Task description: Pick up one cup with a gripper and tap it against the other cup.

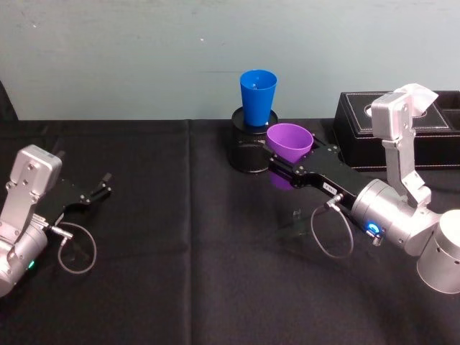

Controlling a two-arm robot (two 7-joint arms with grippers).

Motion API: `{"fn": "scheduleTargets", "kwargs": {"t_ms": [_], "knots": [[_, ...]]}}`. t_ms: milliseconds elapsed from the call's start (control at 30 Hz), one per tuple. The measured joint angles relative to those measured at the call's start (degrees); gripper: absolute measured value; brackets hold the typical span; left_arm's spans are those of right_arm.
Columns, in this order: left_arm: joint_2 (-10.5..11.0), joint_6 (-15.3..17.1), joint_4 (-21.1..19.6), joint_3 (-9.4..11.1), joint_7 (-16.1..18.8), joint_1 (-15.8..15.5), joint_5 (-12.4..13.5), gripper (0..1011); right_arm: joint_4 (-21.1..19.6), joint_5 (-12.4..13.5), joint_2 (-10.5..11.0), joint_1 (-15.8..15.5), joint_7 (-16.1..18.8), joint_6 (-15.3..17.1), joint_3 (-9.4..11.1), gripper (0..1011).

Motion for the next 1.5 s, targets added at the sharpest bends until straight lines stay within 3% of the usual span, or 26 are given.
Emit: {"fn": "scheduleTargets", "kwargs": {"t_ms": [1500], "knots": [[0.0, 0.0, 0.0, 0.0, 0.0, 0.0, 0.0, 1000, 0.0, 0.0, 0.0, 0.0, 0.0, 0.0, 0.0, 733]]}}
